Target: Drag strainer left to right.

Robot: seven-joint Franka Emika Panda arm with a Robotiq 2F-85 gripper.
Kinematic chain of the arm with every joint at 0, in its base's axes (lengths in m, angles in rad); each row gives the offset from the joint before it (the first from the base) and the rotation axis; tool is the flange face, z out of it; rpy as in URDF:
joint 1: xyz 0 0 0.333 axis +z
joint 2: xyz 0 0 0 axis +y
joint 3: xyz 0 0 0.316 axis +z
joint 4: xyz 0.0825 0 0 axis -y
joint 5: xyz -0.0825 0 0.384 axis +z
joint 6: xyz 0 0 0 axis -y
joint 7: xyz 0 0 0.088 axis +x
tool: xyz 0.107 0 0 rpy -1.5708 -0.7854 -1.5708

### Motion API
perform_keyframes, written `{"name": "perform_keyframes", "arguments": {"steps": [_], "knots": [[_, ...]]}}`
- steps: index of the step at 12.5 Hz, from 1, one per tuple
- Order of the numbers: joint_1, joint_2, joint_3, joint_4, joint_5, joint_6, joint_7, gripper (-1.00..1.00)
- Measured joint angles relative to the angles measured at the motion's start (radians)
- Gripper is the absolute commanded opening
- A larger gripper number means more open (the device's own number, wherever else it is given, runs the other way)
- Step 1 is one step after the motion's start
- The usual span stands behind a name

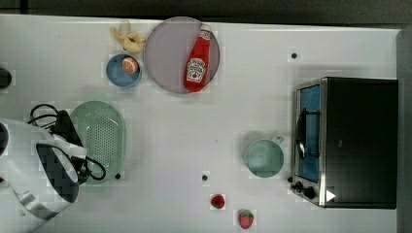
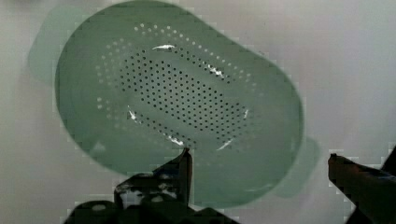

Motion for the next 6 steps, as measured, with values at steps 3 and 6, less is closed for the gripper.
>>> {"name": "perform_keyframes", "arguments": {"steps": [3, 6], "knots": [[0.009, 0.147, 0.003, 0.004, -0.152, 0.12, 0.271, 1.0], [0.013, 0.273, -0.008, 0.0, -0.228, 0.221, 0.397, 1.0]]}}
